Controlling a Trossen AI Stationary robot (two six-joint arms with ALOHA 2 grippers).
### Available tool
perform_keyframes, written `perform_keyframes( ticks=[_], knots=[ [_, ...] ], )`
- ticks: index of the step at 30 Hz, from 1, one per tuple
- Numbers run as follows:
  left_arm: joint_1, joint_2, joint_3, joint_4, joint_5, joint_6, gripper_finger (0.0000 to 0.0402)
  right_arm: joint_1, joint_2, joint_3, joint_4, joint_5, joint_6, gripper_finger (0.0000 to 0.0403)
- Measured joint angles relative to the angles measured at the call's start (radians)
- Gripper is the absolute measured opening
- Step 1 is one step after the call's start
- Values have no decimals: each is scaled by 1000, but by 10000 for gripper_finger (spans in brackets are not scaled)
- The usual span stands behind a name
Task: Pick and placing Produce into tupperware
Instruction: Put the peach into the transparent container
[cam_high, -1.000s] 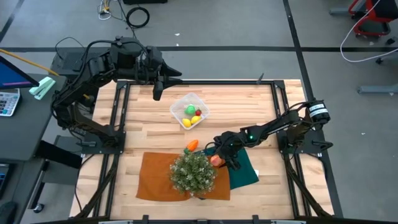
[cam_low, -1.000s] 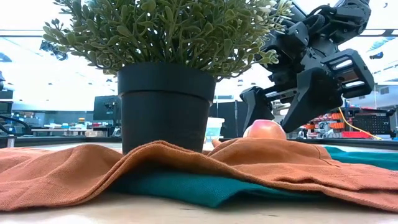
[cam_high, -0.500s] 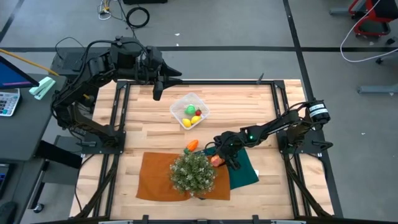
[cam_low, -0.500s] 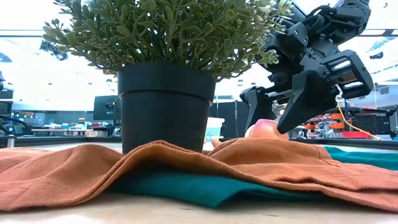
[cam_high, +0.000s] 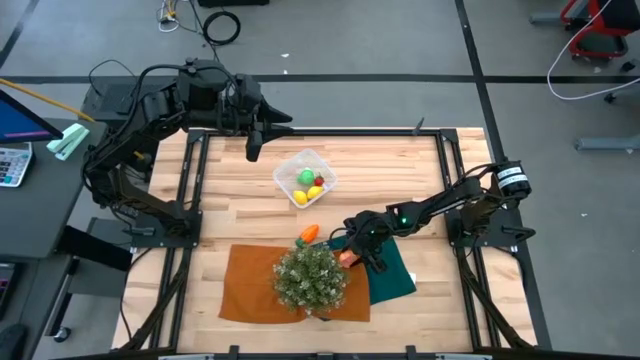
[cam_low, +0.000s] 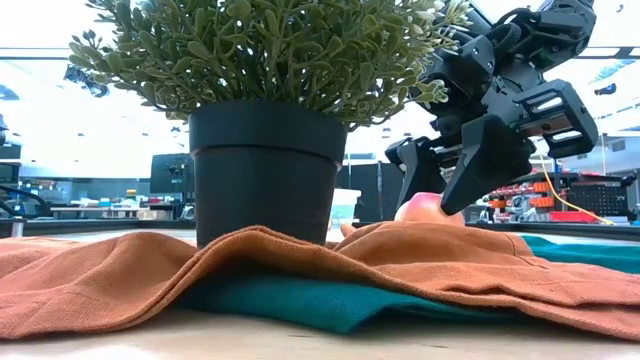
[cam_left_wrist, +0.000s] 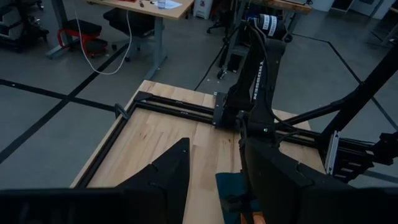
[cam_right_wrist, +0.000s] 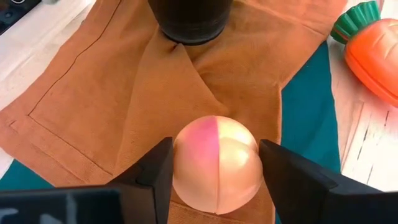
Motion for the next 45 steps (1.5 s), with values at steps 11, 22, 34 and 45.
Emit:
perform_keyframes(
  ticks=[11,22,34,45],
  knots=[
    [0,0,0,0,0,0,162,0,-1,0,-1,19,-1,174],
    [0,0,0,0,0,0,162,-12,-60,-2,-47,63,-9,174],
    [0,0,0,-1,0,-1,162,-92,-239,-1,-97,139,-11,174],
    [0,0,0,0,0,22,162,-230,-316,-1,40,247,13,174]
  ],
)
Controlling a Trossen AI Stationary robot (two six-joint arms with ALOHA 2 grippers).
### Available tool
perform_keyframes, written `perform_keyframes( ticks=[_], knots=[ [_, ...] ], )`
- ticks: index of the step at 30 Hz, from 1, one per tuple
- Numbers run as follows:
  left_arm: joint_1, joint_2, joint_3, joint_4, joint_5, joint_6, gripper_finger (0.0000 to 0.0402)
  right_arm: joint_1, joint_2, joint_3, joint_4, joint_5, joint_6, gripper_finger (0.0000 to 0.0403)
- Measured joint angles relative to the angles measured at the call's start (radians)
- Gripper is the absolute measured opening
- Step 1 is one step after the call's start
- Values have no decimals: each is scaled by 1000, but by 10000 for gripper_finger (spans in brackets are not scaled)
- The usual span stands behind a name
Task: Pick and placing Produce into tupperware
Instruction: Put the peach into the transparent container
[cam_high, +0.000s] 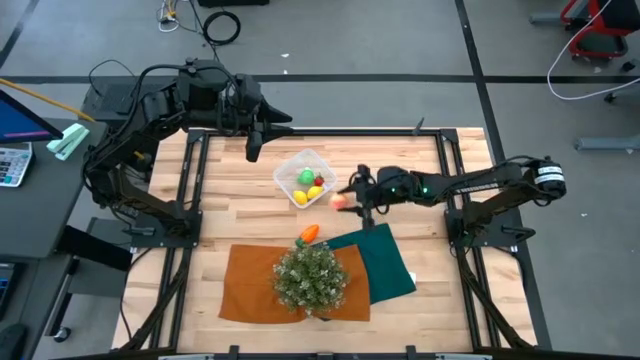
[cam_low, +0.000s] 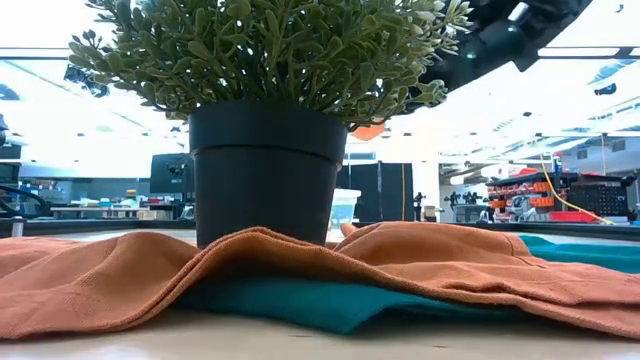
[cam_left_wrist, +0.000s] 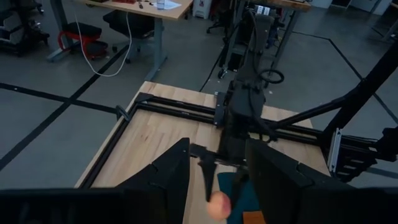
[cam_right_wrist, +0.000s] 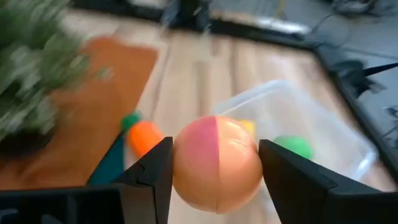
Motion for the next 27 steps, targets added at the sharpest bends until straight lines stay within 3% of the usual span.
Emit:
perform_keyframes(
  ticks=[5,9,15,21,27],
  knots=[
    [0,0,0,1,0,4,162,-52,68,81,25,11,32,174],
    [0,0,0,2,0,12,162,-79,162,228,-18,11,14,174],
    [0,0,0,-4,0,14,162,-142,333,523,-294,8,20,174],
    [0,0,0,-33,0,14,162,-194,502,777,-518,-82,47,173],
    [0,0,0,-38,0,13,162,-194,637,941,-593,-139,58,172]
  ],
)
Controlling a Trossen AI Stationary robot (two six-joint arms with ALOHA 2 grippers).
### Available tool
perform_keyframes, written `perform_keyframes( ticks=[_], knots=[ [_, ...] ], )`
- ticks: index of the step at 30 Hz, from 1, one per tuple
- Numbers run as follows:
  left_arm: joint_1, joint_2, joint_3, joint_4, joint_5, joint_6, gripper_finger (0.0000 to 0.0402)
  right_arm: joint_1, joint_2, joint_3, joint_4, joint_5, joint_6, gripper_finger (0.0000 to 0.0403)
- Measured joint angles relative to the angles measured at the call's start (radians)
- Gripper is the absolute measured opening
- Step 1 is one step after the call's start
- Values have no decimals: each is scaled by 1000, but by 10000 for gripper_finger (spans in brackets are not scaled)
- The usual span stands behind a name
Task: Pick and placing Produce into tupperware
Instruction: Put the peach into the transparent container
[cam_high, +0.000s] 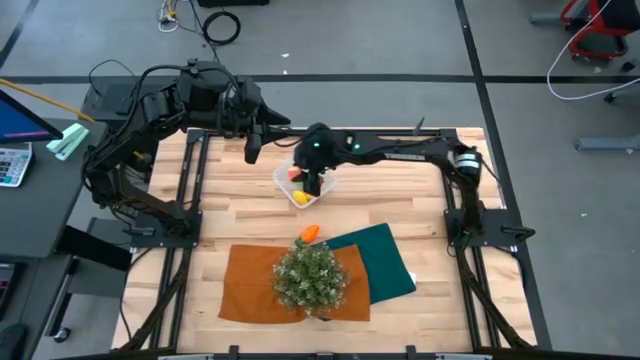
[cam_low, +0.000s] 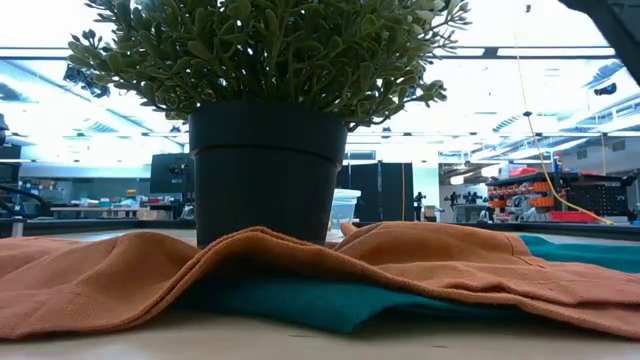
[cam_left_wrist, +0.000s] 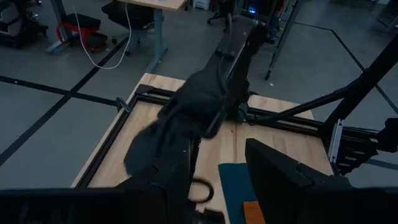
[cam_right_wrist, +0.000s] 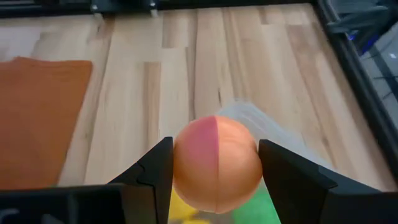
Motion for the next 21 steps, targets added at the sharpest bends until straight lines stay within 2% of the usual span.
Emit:
perform_keyframes(
  ticks=[7,21],
  knots=[
    [0,0,0,-7,0,-2,162,2,109,68,-55,15,5,172],
    [0,-1,0,-14,0,-3,162,-5,182,68,0,45,-33,172]
  ],
)
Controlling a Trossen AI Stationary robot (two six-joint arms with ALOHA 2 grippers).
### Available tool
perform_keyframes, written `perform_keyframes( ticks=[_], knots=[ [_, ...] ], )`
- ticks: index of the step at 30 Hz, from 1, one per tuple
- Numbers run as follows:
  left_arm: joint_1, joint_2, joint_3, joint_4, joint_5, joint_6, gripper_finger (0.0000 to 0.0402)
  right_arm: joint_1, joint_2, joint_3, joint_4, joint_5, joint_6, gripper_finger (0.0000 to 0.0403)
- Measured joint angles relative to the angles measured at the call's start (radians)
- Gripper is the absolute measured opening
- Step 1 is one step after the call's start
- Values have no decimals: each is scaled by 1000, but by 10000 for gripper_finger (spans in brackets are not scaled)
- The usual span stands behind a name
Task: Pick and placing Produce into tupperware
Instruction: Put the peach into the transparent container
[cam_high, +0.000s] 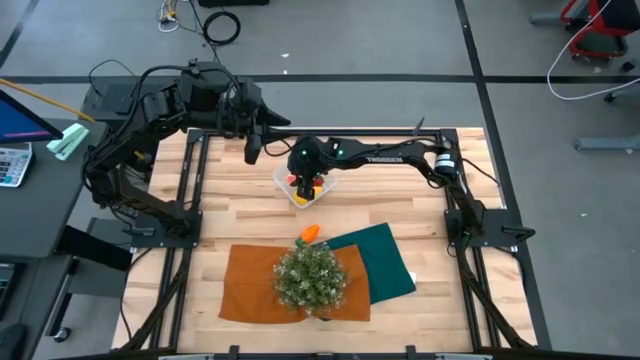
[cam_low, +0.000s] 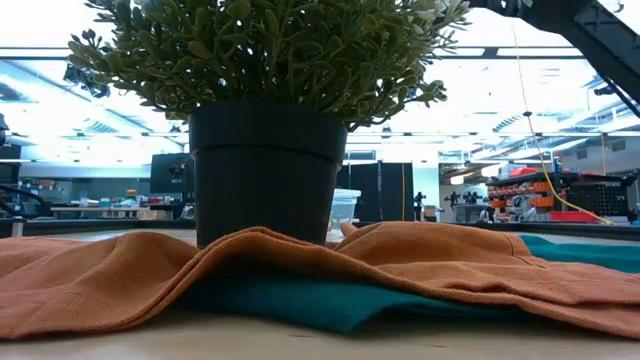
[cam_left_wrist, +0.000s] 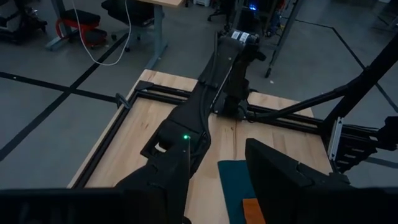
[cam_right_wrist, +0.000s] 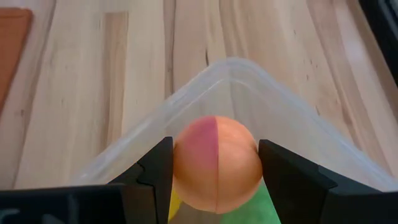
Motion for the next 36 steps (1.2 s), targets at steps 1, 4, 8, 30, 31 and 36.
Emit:
perform_keyframes(
  ticks=[1,4,8,30,31,36],
  knots=[
    [0,0,0,-1,0,0,162,0,1,0,-5,0,-2,171],
    [0,0,0,-2,0,-1,162,0,17,0,27,-1,-9,171],
    [0,0,0,-4,0,-6,162,0,38,0,22,-4,-11,171],
    [-1,0,0,-5,0,-7,162,0,78,-1,63,14,-58,176],
    [-1,0,0,-4,0,-7,162,0,78,-1,60,14,-62,178],
    [-1,0,0,-5,0,-7,162,-5,78,-1,45,13,-65,191]
  ],
)
